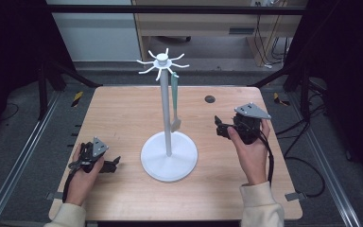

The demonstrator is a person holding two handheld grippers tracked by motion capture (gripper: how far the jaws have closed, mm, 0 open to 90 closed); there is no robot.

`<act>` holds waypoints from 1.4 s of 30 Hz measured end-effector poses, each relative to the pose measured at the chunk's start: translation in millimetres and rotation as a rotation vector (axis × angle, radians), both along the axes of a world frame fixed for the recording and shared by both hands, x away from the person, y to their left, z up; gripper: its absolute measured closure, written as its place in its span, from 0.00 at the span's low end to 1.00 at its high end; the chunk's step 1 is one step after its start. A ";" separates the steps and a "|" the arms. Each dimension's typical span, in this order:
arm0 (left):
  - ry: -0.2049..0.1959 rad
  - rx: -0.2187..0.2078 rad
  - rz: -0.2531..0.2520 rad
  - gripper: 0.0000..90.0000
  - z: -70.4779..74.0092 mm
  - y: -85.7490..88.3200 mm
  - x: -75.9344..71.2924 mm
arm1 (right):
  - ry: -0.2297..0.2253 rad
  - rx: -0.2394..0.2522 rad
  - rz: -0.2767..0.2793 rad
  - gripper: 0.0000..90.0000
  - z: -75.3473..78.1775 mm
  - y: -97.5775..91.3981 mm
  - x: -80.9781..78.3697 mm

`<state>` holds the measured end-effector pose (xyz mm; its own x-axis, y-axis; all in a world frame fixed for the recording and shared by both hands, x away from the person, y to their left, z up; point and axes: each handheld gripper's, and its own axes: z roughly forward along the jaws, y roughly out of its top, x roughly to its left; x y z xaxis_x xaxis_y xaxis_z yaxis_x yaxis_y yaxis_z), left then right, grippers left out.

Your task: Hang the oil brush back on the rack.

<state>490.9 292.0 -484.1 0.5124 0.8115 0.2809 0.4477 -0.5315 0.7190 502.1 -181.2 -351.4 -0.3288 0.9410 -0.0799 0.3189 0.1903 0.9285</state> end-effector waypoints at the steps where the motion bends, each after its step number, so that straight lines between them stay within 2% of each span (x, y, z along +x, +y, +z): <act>1: 0.002 0.005 -0.002 0.03 0.2 0.3 0.0 | 0.006 -0.003 -0.007 0.10 -2.6 -1.7 1.2; 6: -0.001 0.000 -0.003 0.03 -0.3 -0.6 0.1 | 0.027 -0.004 -0.039 0.12 -18.5 -11.7 7.8; 11: -0.001 -0.001 -0.002 0.03 -0.3 -0.3 0.2 | 0.074 -0.021 -0.066 0.12 -37.3 -19.6 15.1; 14: -0.001 0.000 -0.003 0.03 -0.3 -0.5 0.2 | 0.132 -0.039 -0.075 0.11 -48.8 -22.3 20.6; 17: 0.001 0.004 -0.005 0.03 -0.1 -0.9 0.1 | 0.137 -0.035 -0.080 0.14 -58.6 -24.8 22.1; 20: 0.001 0.004 -0.005 0.03 -0.1 -1.0 0.0 | 0.173 -0.040 -0.075 0.14 -67.2 -27.0 25.3; 26: 0.000 0.006 -0.006 0.03 0.2 -1.0 -0.1 | 0.165 -0.064 -0.074 0.15 -78.6 -29.4 26.8; 29: 0.001 0.005 -0.006 0.03 0.0 -1.1 0.0 | 0.162 -0.049 -0.071 0.15 -84.6 -32.3 28.4; 37: 0.001 0.007 -0.007 0.03 0.2 -1.2 -0.1 | 0.213 -0.059 -0.055 0.14 -95.5 -34.3 32.7; 40: 0.001 0.007 -0.007 0.03 0.2 -1.3 -0.1 | 0.206 -0.029 -0.062 0.15 -101.5 -36.4 32.9; 42: 0.001 0.007 -0.008 0.03 0.2 -1.4 -0.1 | 0.220 -0.010 -0.059 0.15 -104.8 -39.2 33.3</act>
